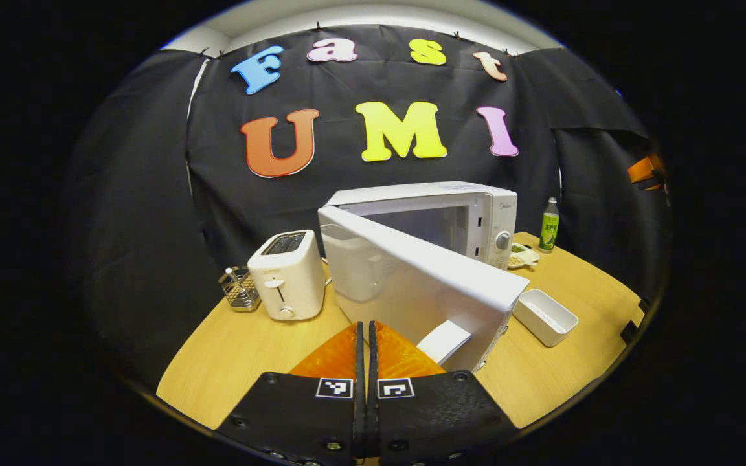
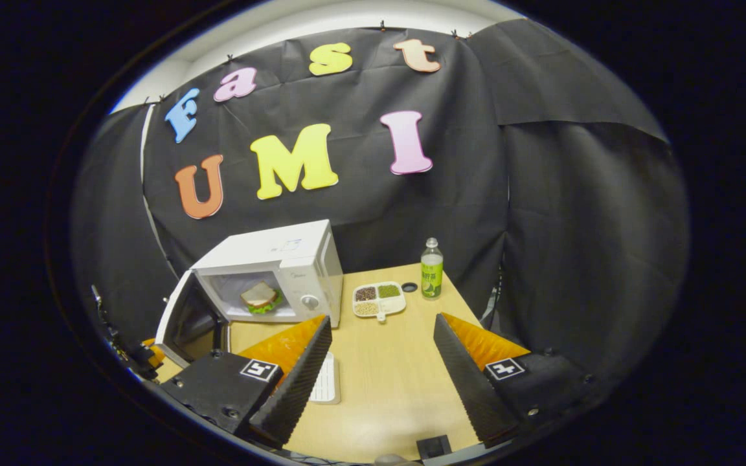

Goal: Open the microwave oven with the left hand, put the food in, and close the microwave oven.

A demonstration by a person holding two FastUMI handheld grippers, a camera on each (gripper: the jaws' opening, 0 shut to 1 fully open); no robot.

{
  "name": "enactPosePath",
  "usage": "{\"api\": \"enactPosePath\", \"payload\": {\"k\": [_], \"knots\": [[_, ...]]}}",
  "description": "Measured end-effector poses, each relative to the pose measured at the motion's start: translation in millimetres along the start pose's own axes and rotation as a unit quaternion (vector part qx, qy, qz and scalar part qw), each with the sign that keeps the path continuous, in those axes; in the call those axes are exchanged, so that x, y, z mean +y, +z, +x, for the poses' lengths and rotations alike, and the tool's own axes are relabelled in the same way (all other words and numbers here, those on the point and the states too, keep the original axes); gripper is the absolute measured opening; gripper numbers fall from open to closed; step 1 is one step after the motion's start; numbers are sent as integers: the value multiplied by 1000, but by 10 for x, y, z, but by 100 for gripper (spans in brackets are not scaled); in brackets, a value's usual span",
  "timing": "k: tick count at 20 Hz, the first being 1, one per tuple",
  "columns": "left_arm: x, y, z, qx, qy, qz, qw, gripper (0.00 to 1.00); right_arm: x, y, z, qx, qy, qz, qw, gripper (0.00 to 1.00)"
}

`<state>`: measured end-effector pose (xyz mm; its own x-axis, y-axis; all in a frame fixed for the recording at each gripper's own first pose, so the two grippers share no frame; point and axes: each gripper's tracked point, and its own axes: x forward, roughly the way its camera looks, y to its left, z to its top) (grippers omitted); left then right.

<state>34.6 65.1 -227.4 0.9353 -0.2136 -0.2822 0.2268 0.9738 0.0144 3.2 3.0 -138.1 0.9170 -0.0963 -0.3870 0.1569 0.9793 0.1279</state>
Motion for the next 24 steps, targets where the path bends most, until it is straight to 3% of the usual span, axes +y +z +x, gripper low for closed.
{"api": "enactPosePath", "payload": {"k": [2,3,4,5,8,9,10,11,16,17,18,21,22,23,24], "knots": [[-170,32,74,0,-10,2,1000,0,-64,19,15,-1,0,-5,1000,100],[-252,51,111,-1,-14,2,1000,0,-104,33,17,-2,-1,-6,1000,92],[-346,74,156,-1,-20,1,1000,0,-129,55,17,-5,2,-9,1000,92],[-434,87,204,0,-27,0,1000,0,-135,70,3,-8,10,-3,1000,100],[-691,181,316,-6,-46,0,999,0,-247,88,34,-9,10,2,1000,100],[-763,198,367,-7,-51,-1,999,0,-281,111,34,-11,8,-3,1000,92],[-837,208,408,-7,-56,0,998,0,-296,132,34,-11,7,-7,1000,92],[-901,235,453,-8,-60,1,998,0,-322,131,25,-10,6,-9,1000,100],[-1110,351,707,-10,-72,0,997,0,-427,157,40,-10,6,-8,1000,100],[-1153,373,751,-11,-74,1,997,0,-462,140,53,-9,4,-9,1000,92],[-1187,397,802,-11,-76,3,997,0,-494,132,63,-7,2,-10,1000,100],[-1272,491,943,-17,-77,3,997,0,-564,110,99,-2,-1,-11,1000,100],[-1305,510,985,-16,-77,2,997,0,-593,107,109,-1,-2,-11,1000,92],[-1339,524,1020,-17,-78,1,997,0,-632,103,117,2,-3,-10,1000,92],[-1367,540,1063,-17,-78,2,997,0,-667,93,138,4,-4,-8,1000,100]]}}
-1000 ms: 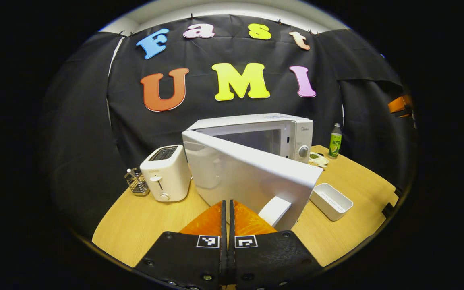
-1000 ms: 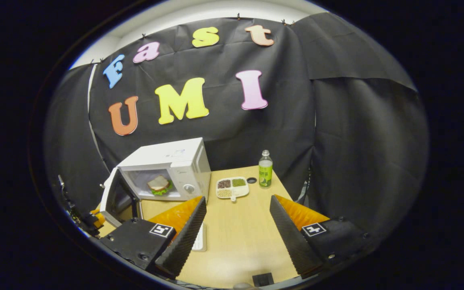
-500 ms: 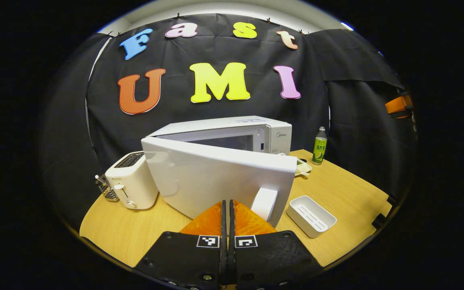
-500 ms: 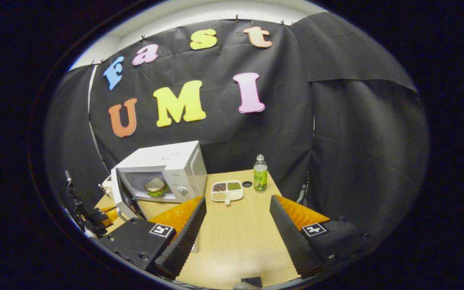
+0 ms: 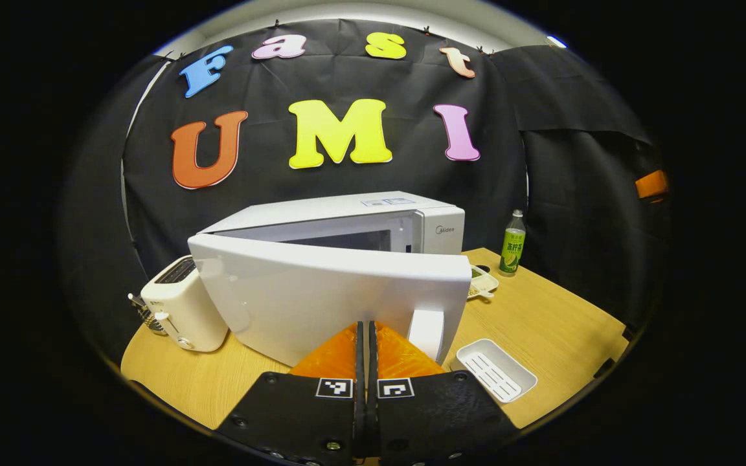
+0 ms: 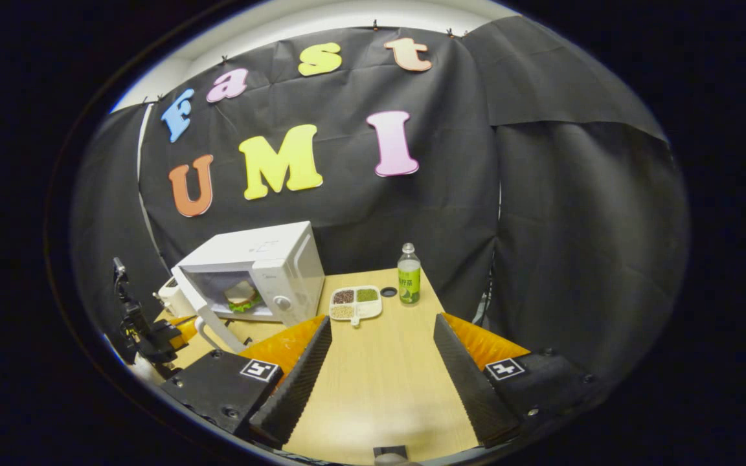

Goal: Open the microwave oven with the left hand, put the food in, and close the microwave oven.

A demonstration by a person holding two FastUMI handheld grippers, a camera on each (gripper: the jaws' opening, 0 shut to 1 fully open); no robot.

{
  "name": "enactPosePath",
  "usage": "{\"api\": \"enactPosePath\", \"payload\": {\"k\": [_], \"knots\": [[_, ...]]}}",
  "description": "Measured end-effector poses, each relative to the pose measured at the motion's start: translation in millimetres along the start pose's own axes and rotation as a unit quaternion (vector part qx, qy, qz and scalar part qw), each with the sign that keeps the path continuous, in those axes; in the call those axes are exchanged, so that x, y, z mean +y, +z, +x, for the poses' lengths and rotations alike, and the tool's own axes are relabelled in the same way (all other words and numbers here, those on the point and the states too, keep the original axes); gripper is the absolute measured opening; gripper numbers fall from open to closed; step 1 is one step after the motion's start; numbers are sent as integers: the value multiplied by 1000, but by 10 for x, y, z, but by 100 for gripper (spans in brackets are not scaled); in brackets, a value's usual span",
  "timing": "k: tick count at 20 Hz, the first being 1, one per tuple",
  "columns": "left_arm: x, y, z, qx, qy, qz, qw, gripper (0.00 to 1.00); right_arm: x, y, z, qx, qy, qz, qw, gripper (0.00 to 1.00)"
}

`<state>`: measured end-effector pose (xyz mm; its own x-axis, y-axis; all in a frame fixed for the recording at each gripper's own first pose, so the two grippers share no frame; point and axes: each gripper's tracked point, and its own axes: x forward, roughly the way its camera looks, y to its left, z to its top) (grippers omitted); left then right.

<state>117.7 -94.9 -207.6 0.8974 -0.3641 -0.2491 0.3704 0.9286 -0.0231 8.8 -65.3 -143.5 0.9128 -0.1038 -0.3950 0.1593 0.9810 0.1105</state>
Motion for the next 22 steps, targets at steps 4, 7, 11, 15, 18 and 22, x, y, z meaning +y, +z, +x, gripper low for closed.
{"api": "enactPosePath", "payload": {"k": [4,7,11,15,18,22], "knots": [[-96,41,183,1,-5,1,1000,0,-118,-36,53,8,-5,4,1000,100],[-132,65,339,4,-5,7,1000,0,-172,-50,89,11,-8,10,1000,100],[-168,136,572,1,-8,6,1000,0,-236,-81,115,14,-17,18,1000,100],[-196,201,806,1,-6,-2,1000,0,-288,-108,144,18,-25,25,999,100],[-198,246,961,-1,-4,-4,1000,0,-289,-94,157,17,-28,26,999,100],[-222,262,1109,5,-3,-11,1000,0,-310,-122,177,21,-31,32,999,100]]}}
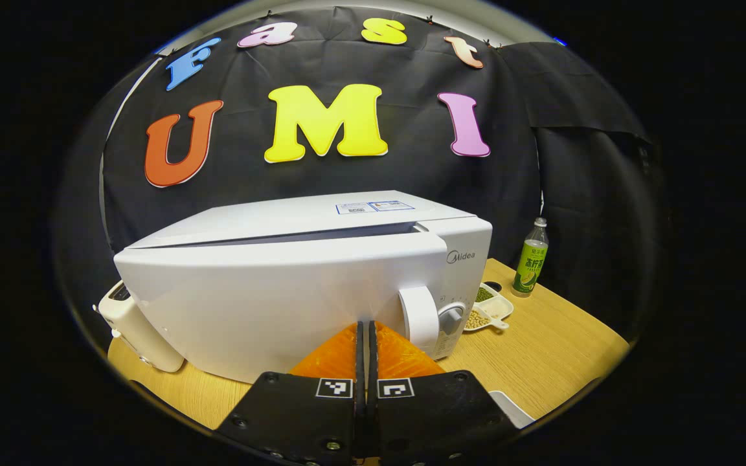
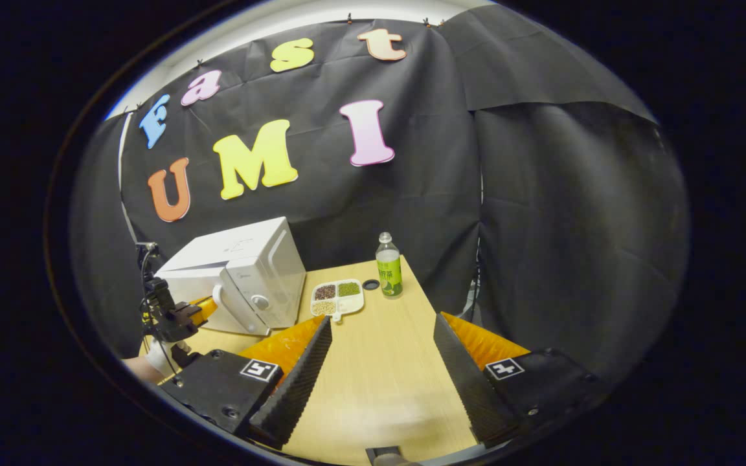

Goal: Open the microwave oven with the left hand, put the food in, and close the microwave oven.

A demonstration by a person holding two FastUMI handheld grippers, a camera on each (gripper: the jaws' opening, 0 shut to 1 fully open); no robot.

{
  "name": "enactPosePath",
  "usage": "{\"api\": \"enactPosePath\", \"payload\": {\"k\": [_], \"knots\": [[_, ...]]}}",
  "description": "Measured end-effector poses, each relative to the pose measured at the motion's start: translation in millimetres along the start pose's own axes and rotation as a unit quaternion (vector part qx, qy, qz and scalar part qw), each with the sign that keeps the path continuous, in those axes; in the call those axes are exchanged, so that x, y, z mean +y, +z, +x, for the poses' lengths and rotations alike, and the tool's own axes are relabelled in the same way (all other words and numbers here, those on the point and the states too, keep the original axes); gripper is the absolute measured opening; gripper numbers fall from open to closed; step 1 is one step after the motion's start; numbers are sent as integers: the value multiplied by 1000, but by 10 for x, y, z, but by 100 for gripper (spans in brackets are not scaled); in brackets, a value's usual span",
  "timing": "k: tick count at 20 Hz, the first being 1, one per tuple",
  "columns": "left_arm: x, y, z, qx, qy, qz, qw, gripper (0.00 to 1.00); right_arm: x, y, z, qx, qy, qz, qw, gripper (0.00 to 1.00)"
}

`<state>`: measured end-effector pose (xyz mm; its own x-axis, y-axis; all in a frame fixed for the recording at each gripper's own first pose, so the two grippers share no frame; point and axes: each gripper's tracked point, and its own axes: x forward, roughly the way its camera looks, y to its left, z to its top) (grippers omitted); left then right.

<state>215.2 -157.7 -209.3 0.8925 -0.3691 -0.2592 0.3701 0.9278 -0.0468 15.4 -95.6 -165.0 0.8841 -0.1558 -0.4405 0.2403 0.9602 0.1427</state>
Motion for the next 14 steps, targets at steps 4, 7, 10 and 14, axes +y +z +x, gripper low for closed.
{"api": "enactPosePath", "payload": {"k": [4,7,10,14], "knots": [[1,18,90,3,3,-9,1000,0,-20,-3,-8,1,-4,3,1000,100],[1,21,90,3,2,-1,1000,0,-23,-19,-6,3,-6,4,1000,92],[6,28,105,5,7,0,1000,0,13,19,-14,0,-4,5,1000,92],[0,14,125,13,18,0,1000,0,143,40,0,-1,5,1,1000,100]]}}
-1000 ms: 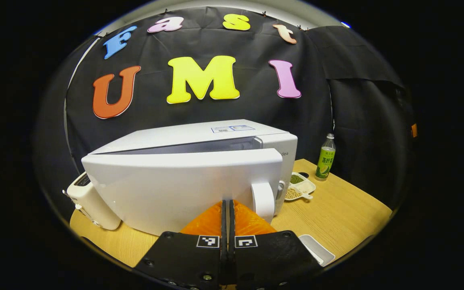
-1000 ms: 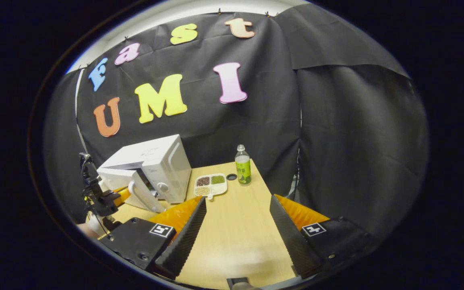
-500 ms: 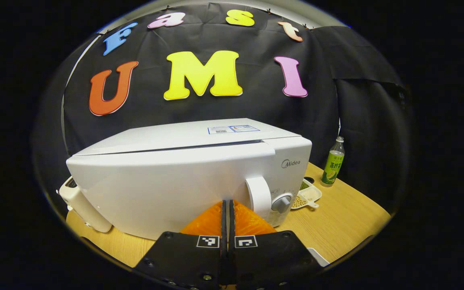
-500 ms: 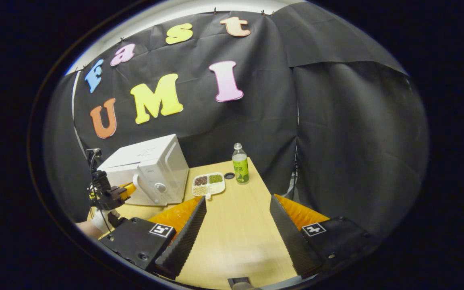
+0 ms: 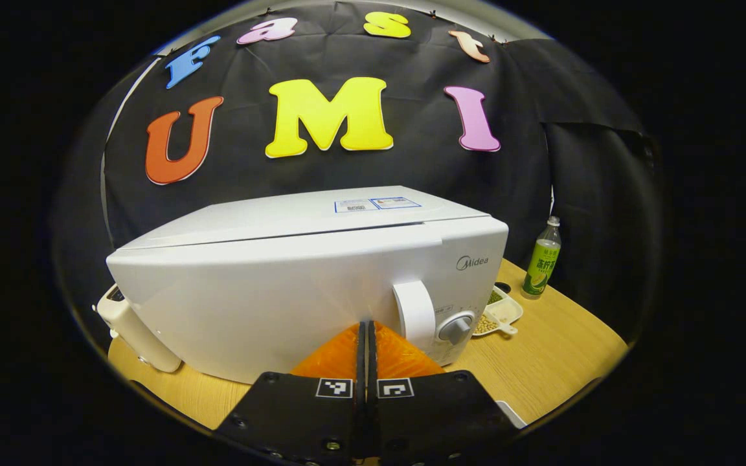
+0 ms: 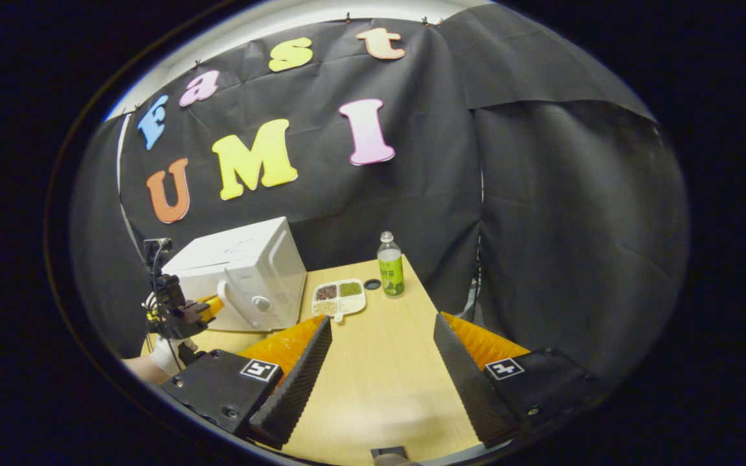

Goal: Open the microwave oven with the left hand, put the food in, and close the microwave oven.

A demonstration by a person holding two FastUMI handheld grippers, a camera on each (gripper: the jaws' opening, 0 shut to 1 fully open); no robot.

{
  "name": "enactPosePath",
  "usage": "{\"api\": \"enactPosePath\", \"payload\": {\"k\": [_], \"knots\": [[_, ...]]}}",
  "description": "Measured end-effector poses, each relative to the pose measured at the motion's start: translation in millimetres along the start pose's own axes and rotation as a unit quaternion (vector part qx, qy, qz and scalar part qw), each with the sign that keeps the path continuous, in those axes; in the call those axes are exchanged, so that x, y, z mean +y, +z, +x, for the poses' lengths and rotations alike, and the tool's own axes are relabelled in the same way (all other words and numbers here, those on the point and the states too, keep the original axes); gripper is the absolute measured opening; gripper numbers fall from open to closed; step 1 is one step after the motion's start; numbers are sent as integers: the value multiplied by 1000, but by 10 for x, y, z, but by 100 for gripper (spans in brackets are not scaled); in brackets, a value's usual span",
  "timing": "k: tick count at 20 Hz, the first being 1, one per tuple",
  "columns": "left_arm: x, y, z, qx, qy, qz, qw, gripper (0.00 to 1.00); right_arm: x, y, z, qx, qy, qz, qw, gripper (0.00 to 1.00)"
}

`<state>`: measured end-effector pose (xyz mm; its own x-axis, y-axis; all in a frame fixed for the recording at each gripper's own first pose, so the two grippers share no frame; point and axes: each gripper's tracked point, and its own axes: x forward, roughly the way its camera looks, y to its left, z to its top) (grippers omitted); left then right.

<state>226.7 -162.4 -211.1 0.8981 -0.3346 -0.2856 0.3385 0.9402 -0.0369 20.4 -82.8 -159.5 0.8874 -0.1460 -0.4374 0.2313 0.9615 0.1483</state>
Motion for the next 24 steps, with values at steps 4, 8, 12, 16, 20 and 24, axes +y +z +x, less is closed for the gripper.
{"api": "enactPosePath", "payload": {"k": [4,8,12,16,20,24], "knots": [[24,-10,95,11,3,-1,1000,0,191,76,-11,-6,16,-16,1000,92],[70,17,-33,12,19,-1,1000,0,339,176,-41,-17,27,-29,999,100],[41,274,-377,-14,12,2,1000,0,584,270,-14,-32,52,-31,998,92],[-70,472,-792,-29,-12,5,999,58,845,396,8,-52,79,-40,995,92],[11,696,-1281,-46,8,10,999,95,1104,573,-43,-80,101,-58,990,92],[195,1112,-1826,-88,24,6,996,96,1311,740,-149,-110,114,-79,984,92]]}}
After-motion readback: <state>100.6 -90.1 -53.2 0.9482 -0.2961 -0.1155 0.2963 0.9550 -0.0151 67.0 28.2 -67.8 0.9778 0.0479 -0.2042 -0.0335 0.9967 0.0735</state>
